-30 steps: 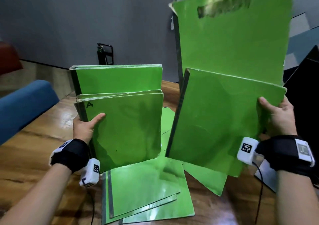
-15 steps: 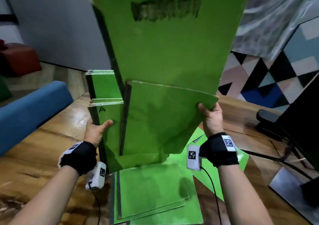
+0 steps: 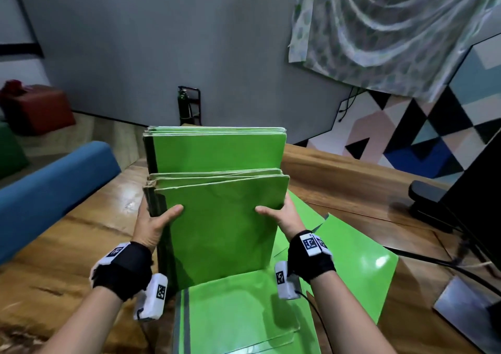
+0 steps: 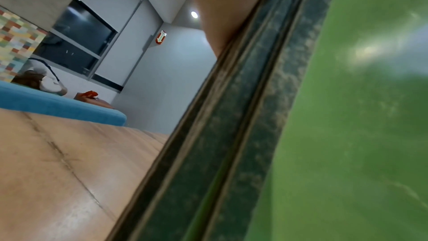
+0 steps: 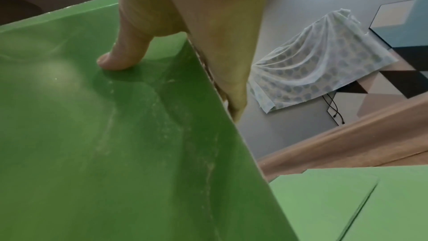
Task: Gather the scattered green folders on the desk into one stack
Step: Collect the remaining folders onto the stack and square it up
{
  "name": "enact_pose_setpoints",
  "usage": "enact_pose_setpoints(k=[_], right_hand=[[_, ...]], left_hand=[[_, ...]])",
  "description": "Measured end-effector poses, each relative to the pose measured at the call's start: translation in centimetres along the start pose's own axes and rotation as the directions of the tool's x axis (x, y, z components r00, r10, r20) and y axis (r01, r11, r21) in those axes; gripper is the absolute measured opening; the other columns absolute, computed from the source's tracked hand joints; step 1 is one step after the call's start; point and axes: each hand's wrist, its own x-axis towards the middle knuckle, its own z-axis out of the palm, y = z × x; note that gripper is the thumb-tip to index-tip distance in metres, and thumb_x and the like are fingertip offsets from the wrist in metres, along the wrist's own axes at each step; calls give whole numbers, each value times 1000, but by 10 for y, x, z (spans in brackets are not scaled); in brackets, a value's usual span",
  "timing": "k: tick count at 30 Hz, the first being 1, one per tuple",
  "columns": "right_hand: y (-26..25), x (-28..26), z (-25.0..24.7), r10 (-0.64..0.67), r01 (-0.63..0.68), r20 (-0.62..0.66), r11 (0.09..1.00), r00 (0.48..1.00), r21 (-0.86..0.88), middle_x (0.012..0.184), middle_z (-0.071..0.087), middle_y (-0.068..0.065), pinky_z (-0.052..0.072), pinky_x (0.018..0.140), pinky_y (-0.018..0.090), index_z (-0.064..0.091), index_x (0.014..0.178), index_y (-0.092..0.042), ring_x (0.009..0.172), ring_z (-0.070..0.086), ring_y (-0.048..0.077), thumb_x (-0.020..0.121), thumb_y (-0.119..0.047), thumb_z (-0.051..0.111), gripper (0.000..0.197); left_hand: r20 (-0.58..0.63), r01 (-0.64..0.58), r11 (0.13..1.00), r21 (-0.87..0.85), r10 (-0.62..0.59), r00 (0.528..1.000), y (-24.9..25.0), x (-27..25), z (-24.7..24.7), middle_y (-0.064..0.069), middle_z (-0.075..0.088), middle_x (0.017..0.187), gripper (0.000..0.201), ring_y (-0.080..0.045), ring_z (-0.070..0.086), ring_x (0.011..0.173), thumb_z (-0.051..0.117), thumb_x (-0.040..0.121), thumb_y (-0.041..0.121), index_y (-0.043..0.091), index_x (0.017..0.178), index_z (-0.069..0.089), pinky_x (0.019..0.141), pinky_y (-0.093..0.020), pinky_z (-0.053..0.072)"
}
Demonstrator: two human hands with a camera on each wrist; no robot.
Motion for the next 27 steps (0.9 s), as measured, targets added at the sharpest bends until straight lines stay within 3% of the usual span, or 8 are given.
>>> enact_pose_setpoints(k=[2,5,9,12,18,22,25,27], right_hand=[[0,1,3,8,-8,-5,1000,1000,4,105,66,-3,52,90,26,47,123,-13,94,66,7,21,-54,88,117],[3,0,7,7,-3,-51,997,999,76,89,72,-10,56,78,21,55,109,-14,79,70,1,19,-54,89,104],[-1,-6,12,-34,40,-88,997,996,72,80,75,-15,56,71,18,58,103,-15,77,70,0,36,-31,90,76],[-11,-4,18,-80,98,-135,986,988,132,93,72,-9,56,77,21,54,106,-18,81,69,4,49,-16,83,64],[-2,-14,37,-28,33,-75,997,997,70,137,40,-3,34,103,16,19,142,-17,124,43,12,45,-27,90,120],[13,-21,46,10,-11,-105,1000,994,-11,130,20,-11,16,98,7,-1,148,-10,126,17,-1,26,-68,77,156],[18,-17,41,70,-76,-75,994,995,-76,136,29,-5,19,103,9,3,147,-8,126,26,3,59,-30,83,121],[28,-18,35,88,-94,-37,975,995,-199,150,27,3,19,117,29,8,147,-11,136,29,12,62,-36,82,114]], left_hand=[[-24,-13,999,44,14,1000,2,0,3,14,59,81,47,15,58,71,69,56,24,21,99,50,63,2,43],[-111,-18,996,86,27,993,3,-3,7,5,46,76,49,-11,51,78,75,71,13,-3,110,50,66,-16,46],[-146,-50,998,41,55,988,18,-3,6,6,46,75,26,-18,47,78,68,79,12,12,94,47,79,-27,36],[-88,-90,996,-14,88,992,21,5,-2,11,61,75,35,-6,57,75,72,59,41,25,84,52,69,-23,49],[-83,-34,997,-73,28,996,5,13,-11,12,68,76,82,13,63,64,80,30,60,21,98,53,61,-5,51],[-71,3,1000,-21,-4,997,-3,12,-7,33,65,58,37,17,60,57,78,65,8,29,82,52,56,-1,48],[-102,5,1000,10,-4,995,-3,12,-1,37,61,53,35,17,58,53,67,75,-3,29,78,52,54,0,46],[-129,-2,1000,4,2,992,-2,14,0,38,59,51,34,20,57,53,66,77,-2,29,77,51,53,0,45]])
